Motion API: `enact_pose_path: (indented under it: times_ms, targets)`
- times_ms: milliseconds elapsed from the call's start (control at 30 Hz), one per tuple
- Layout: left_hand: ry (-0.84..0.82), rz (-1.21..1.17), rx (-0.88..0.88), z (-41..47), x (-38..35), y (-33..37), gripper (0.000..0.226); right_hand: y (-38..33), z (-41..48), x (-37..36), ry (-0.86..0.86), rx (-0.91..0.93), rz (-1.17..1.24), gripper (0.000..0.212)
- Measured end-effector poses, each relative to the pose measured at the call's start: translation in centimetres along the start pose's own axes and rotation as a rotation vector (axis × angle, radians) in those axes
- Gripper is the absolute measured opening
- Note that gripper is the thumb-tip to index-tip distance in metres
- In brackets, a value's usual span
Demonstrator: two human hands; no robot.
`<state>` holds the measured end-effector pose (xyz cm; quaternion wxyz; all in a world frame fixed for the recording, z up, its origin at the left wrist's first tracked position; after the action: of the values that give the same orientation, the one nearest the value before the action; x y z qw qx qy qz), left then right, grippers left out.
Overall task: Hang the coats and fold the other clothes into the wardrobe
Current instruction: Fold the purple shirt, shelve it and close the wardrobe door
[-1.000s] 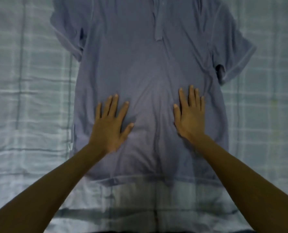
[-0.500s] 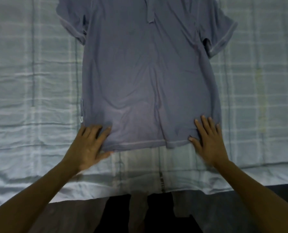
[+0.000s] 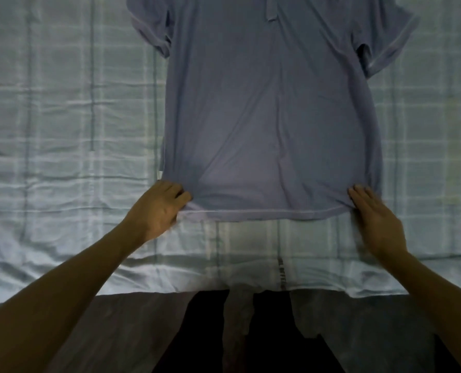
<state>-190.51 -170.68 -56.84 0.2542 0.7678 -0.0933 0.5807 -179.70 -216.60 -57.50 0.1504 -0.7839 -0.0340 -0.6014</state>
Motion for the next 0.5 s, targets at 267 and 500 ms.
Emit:
enact_pose_path:
  times_ms: [267,500]
  targets:
    - [-0.168,-0.032,-0.157,-3.4,0.9,1.2,0.024,1.5,-3.8,2.5,-0.156,0.074,-0.089,0.052]
    - [0.090,-0.103,-0.122,5.0,4.9,-0.4,0.023,-2.5,7.1,6.9,0.132,-0.157,0.200,0.048]
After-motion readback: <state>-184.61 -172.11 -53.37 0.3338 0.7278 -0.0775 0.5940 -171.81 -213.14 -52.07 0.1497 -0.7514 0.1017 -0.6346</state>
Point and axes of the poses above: each hand's wrist, its own z-axis towards the middle knuckle, its own x-axis out of the back of the hand, y = z × x, the point moved 1 cm from there along z, towards the middle knuckle, and after that the axes turned 8 degrees about -x, right-handed, at the moved point
